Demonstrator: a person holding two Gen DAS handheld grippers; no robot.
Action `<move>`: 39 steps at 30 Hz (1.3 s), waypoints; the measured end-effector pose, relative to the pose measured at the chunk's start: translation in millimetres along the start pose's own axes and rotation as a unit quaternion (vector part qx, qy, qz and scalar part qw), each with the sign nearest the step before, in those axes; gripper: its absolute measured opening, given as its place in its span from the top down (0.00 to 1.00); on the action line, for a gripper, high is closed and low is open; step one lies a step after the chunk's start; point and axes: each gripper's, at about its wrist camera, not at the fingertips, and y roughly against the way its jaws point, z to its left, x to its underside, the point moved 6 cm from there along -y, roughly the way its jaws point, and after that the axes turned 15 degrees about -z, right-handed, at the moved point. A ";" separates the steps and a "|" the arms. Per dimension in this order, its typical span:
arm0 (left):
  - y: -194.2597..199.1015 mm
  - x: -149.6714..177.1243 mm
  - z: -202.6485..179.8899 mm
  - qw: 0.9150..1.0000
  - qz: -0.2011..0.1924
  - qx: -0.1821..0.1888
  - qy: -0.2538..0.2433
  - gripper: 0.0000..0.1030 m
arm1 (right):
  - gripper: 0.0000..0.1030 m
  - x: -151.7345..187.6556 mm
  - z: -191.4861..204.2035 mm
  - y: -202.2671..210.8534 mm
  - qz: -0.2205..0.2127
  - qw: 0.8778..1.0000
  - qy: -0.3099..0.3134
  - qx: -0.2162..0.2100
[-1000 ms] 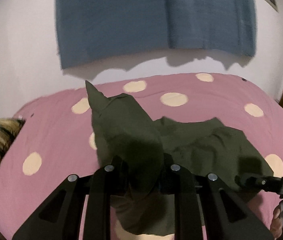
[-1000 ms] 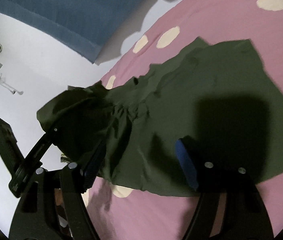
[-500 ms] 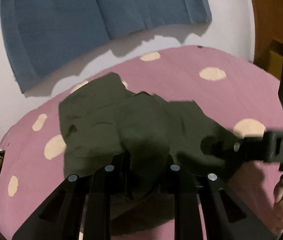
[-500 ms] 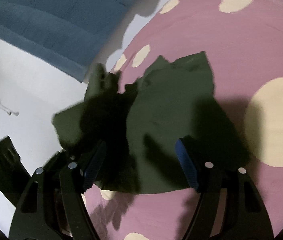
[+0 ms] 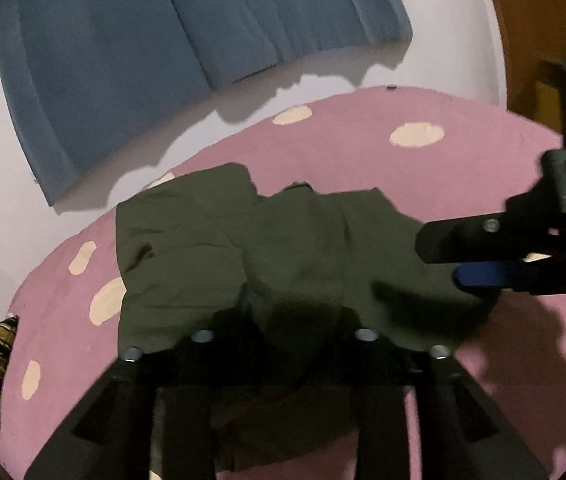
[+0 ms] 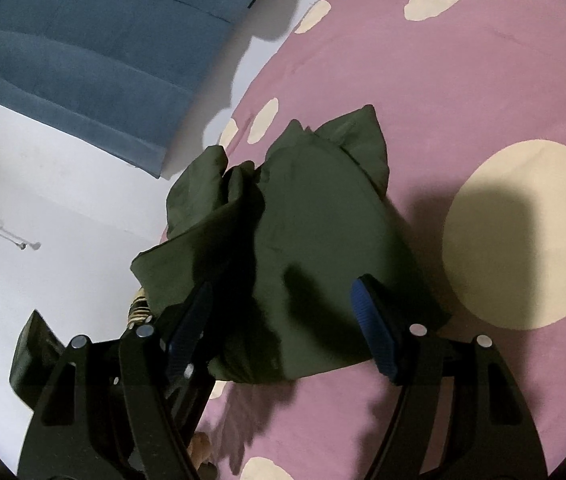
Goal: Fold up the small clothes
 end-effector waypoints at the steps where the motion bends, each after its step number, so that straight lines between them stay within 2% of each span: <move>1: 9.5 -2.1 0.2 1.000 -0.013 0.009 0.005 0.47 | 0.30 -1.0 0.8 -1.0 -0.001 1.000 0.001 -0.002; 2: 15.5 -3.9 -0.3 1.000 -0.022 0.015 0.008 0.39 | 0.30 -2.2 -0.7 -4.3 -0.002 1.000 0.002 -0.003; 4: 39.8 -10.0 -2.3 0.998 -0.059 0.035 0.014 0.33 | 0.30 -3.2 0.4 -5.2 -0.002 1.000 0.003 -0.007; 8: 79.6 -16.1 0.0 0.992 -0.102 0.064 0.023 0.29 | 0.30 -3.0 6.2 -3.6 0.004 1.000 -0.010 -0.029; 12: 105.3 -10.7 37.9 0.988 -0.120 0.066 0.071 0.26 | 0.23 1.3 16.2 -9.8 0.026 0.997 -0.028 -0.064; 17: 104.4 15.1 107.1 0.982 -0.099 0.028 0.158 0.25 | 0.23 1.8 34.6 -32.6 0.052 0.996 -0.016 -0.076; 19: 96.4 34.6 137.7 0.980 -0.076 -0.001 0.185 0.25 | 0.23 1.1 47.1 -42.1 0.064 0.995 0.001 -0.082; 20: 93.5 42.1 146.4 0.978 -0.064 -0.004 0.196 0.25 | 0.23 -1.8 52.5 -46.9 0.063 0.995 0.017 -0.075; 22: 85.9 61.4 166.7 0.972 -0.038 -0.010 0.234 0.25 | 0.23 -10.3 55.7 -54.2 0.052 0.996 0.029 -0.063; 24: 80.3 75.7 178.2 0.966 -0.021 -0.016 0.256 0.25 | 0.23 -16.7 51.7 -59.0 0.050 0.997 0.009 -0.061; 26: 76.8 86.1 182.4 0.965 -0.011 -0.022 0.261 0.25 | 0.23 -26.8 44.2 -65.9 0.048 0.998 -0.008 -0.051; 28: 73.4 90.5 183.3 0.966 -0.007 -0.026 0.257 0.25 | 0.23 -33.2 43.5 -71.8 0.052 0.998 0.002 -0.040; 31: 69.0 96.2 181.5 0.965 -0.001 -0.024 0.259 0.25 | 0.23 -37.0 55.9 -87.9 0.086 0.995 0.030 -0.044; 33: 68.4 99.4 182.1 0.964 0.004 -0.023 0.264 0.25 | 0.23 -41.4 62.4 -94.5 0.086 0.994 0.069 -0.012; 34: 67.2 100.1 181.2 0.964 0.006 -0.022 0.266 0.25 | 0.23 -49.9 70.7 -93.8 0.065 0.991 0.115 0.018; 35: 65.6 101.1 181.5 0.963 0.007 -0.020 0.268 0.25 | 0.23 -56.4 76.6 -91.6 0.049 0.988 0.141 0.031; 37: 62.6 100.9 180.9 0.963 0.009 -0.015 0.269 0.25 | 0.23 -66.8 89.8 -87.7 0.030 0.987 0.157 0.021; 39: 60.1 100.4 180.1 0.964 0.009 -0.014 0.266 0.25 | 0.23 -61.5 101.6 -96.7 0.070 0.989 0.131 -0.025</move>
